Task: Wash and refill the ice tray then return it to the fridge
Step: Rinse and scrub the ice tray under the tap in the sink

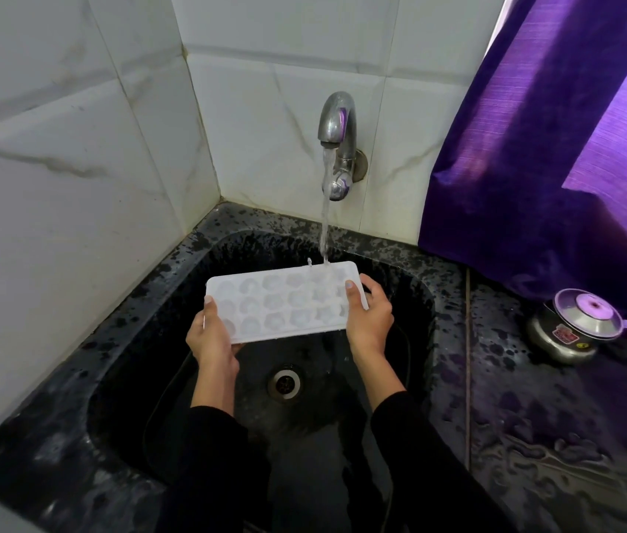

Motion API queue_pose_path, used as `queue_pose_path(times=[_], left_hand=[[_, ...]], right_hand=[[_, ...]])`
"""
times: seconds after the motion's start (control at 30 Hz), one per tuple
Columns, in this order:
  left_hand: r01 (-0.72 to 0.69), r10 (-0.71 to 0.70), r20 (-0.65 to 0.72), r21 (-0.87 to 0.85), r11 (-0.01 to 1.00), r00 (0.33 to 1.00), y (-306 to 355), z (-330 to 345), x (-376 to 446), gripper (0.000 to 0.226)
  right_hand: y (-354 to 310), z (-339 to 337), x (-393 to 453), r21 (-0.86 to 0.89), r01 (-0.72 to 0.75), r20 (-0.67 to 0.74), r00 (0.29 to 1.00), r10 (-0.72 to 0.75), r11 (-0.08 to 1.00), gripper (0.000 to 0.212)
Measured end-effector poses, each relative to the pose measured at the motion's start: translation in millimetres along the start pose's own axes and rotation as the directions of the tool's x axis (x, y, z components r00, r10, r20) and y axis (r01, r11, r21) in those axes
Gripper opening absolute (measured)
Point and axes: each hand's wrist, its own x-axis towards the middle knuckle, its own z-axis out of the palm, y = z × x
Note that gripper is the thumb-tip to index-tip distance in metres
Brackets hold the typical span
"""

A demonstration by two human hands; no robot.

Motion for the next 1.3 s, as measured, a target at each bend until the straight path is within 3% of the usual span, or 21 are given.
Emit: queue_pose_path(times=[0.63, 1.3], left_hand=[[0.032, -0.034, -0.032, -0.071, 0.997, 0.999, 29, -8, 24, 0.025], [0.049, -0.049, 0.105, 0.001, 0.999, 0.993, 15, 47, 22, 0.026]], right_hand=[[-23, 39, 9, -0.143, 0.086, 0.203, 0.978, -0.056, 0.986, 0.03], [-30, 11, 43, -0.179, -0.003, -0.004, 1.0, 0.002, 0.984, 0.029]])
